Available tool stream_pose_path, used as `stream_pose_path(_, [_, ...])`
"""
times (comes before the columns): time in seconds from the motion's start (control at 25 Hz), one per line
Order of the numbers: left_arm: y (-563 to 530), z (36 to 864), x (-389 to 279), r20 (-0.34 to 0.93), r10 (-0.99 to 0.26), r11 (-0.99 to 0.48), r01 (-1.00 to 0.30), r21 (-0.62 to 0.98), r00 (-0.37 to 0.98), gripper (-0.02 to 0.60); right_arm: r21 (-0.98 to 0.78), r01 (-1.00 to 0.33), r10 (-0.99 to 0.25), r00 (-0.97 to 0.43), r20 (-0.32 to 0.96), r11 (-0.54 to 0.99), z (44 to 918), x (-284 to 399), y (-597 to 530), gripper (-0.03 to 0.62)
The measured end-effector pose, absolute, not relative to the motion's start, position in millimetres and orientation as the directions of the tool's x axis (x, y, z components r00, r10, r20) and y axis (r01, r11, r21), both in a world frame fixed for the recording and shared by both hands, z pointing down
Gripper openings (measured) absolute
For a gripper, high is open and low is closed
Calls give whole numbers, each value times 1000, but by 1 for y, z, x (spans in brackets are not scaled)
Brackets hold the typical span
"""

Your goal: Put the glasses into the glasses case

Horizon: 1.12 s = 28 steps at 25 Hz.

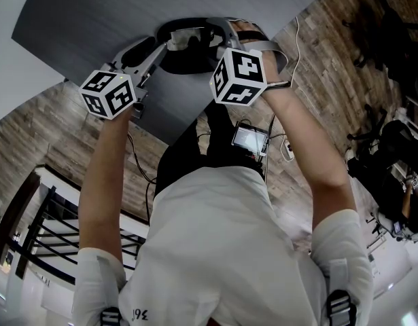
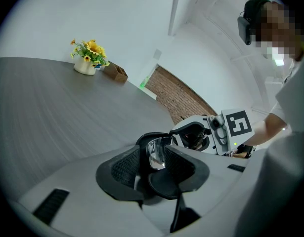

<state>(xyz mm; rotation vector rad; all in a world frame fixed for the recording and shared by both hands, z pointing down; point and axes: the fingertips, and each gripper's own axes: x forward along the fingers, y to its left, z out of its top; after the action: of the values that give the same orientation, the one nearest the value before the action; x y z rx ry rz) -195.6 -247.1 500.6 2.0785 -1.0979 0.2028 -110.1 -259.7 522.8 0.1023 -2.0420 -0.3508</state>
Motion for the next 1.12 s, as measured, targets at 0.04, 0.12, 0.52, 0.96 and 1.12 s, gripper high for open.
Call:
stream_pose_path(0.04, [-247, 500, -196, 455, -642, -340, -761, 552, 617, 166, 292, 75, -222, -479, 849, 953, 523, -110, -259, 282])
stream_pose_path(0.12, [-245, 496, -196, 449, -647, -343, -761, 550, 616, 166, 298, 71, -230, -482, 846, 952, 521, -110, -257, 282])
stream_pose_path(0.52, [-237, 487, -195, 438, -667, -338, -768, 543, 603, 164, 305, 8, -261, -496, 828, 952, 512, -105, -259, 282])
stream_pose_path(0.96, [-231, 472, -188, 423, -675, -360, -771, 526, 604, 145, 319, -64, -308, -493, 814, 946, 501, -93, -260, 281])
stream_pose_path(1.12, [-227, 467, -181, 408, -676, -373, -763, 528, 613, 105, 308, -97, -314, -493, 812, 947, 498, -86, -259, 281])
